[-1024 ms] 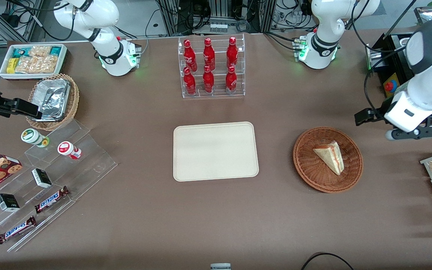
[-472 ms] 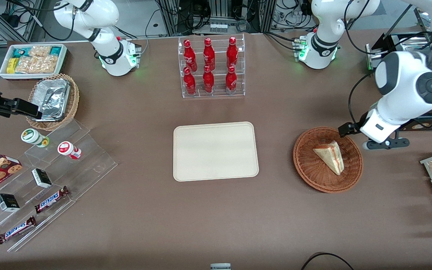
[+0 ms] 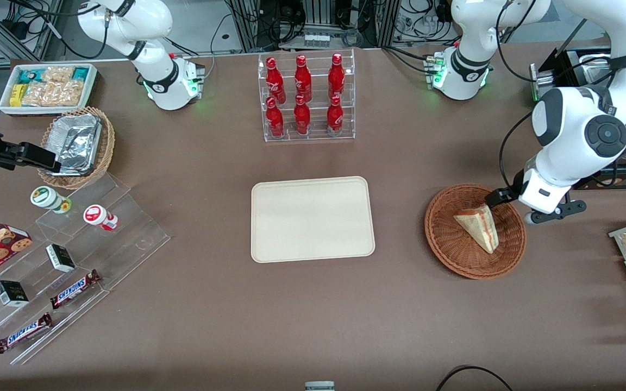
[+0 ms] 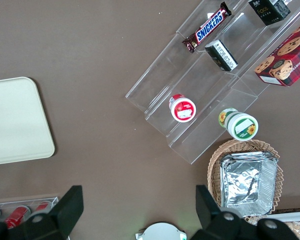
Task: Place sandwich from basket to tray
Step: 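Lower the open left gripper over the wrapped sandwich in the basket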
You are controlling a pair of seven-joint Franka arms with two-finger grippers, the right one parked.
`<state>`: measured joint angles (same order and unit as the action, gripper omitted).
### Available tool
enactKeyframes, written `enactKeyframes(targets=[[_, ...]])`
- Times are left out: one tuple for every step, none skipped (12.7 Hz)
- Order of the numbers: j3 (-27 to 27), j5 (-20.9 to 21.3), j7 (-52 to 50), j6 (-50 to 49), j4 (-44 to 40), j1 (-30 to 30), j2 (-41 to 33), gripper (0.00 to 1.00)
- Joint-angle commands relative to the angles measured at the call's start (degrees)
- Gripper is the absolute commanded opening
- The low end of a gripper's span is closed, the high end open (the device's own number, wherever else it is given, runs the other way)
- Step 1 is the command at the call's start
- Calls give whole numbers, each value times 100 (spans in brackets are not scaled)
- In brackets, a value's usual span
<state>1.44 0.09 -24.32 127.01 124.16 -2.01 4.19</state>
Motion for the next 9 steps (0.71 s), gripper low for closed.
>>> enactKeyframes(targets=[[-3, 44, -1150, 385, 65, -62, 213, 100], [5, 35, -1589, 516, 65, -71, 284, 100], [14, 44, -1924, 587, 56, -71, 363, 100], [23, 35, -2040, 631, 56, -71, 424, 100], [14, -17, -2050, 667, 56, -71, 451, 100], [23, -26, -2059, 702, 56, -71, 486, 100], [23, -35, -2068, 737, 30, -71, 565, 100], [32, -35, -2077, 781, 21, -80, 626, 100], [32, -44, -2155, 842, 3, -80, 714, 100]])
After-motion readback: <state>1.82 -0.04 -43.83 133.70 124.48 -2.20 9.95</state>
